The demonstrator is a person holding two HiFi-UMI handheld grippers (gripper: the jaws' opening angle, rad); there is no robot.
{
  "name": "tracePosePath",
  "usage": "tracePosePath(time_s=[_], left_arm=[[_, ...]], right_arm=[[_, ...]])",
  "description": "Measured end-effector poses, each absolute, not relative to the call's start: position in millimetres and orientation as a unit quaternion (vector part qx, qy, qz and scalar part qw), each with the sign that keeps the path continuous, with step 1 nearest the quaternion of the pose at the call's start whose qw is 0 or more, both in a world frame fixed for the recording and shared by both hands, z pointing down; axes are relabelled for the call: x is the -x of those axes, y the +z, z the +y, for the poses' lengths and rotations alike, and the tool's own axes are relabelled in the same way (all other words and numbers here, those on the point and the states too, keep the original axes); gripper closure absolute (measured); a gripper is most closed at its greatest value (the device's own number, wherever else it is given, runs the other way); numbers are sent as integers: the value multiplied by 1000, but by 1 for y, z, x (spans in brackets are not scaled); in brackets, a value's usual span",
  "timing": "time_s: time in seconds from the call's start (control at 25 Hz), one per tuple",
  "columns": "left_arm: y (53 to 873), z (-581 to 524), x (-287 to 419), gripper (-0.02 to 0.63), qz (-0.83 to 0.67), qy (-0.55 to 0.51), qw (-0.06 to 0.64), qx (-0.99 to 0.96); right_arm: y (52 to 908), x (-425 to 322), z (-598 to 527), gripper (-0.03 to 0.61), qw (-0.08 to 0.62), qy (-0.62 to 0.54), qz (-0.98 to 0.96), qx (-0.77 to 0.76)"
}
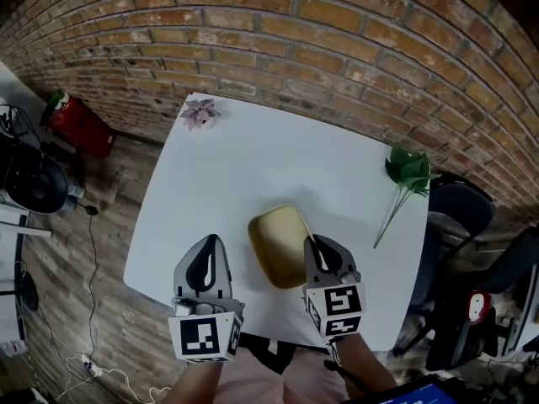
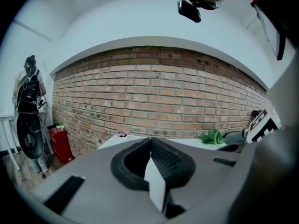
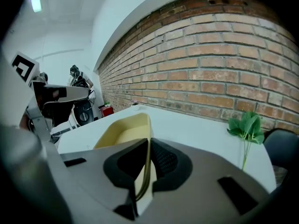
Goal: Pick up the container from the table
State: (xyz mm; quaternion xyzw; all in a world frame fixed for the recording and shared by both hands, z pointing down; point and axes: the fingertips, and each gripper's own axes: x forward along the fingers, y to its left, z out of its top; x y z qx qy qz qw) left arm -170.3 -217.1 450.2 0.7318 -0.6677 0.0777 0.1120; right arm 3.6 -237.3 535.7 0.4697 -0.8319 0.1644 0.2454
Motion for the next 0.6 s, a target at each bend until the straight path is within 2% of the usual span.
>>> tracePosePath(time_s=[0.6], left_arm=[[411, -216, 173, 604, -660, 56, 74, -745]], right_arm=[[469, 0, -247, 557, 187, 116, -838, -499]])
